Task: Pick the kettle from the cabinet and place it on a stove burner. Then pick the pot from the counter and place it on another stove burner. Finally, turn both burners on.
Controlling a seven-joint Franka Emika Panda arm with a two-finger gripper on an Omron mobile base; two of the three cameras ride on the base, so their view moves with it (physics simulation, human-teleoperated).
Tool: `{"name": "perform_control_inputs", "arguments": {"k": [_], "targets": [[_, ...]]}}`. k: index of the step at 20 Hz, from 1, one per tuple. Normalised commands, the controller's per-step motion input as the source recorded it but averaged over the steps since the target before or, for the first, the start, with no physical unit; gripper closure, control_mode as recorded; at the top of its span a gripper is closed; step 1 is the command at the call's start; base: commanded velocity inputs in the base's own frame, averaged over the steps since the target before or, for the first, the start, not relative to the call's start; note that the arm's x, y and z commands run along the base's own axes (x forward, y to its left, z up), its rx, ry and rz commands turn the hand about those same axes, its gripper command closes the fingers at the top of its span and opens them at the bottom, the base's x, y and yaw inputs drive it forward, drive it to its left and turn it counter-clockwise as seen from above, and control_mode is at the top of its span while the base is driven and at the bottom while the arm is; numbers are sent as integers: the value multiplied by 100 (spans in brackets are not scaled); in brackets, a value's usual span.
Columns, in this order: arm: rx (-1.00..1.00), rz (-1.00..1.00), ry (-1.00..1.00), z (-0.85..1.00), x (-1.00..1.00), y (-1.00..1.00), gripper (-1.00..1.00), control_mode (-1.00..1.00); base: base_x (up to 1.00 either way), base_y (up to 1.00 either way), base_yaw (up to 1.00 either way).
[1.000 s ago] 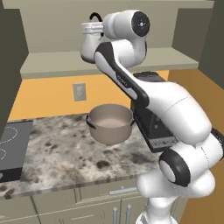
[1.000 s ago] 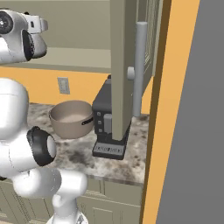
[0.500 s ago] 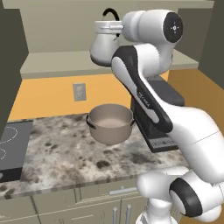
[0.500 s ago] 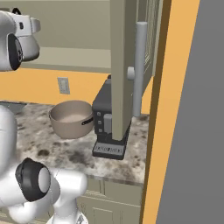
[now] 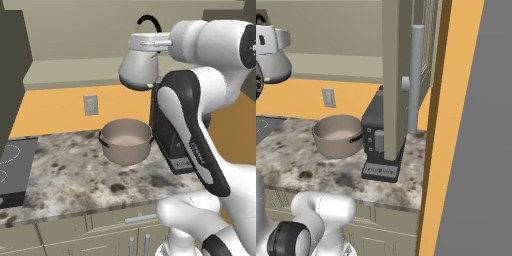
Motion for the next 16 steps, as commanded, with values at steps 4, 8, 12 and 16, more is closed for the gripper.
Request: {"name": "perform_control_inputs", "arguments": {"k": [4, 8, 12, 16], "targets": [[0, 0, 0, -4, -97, -34, 100, -100, 0, 0, 0], [0, 0, 3, -4, -82, -29, 100, -100, 0, 0, 0], [0, 0, 11, -12, -52, -24, 100, -100, 0, 0, 0], [0, 0, 23, -11, -5, -5, 100, -100, 0, 0, 0]]}}
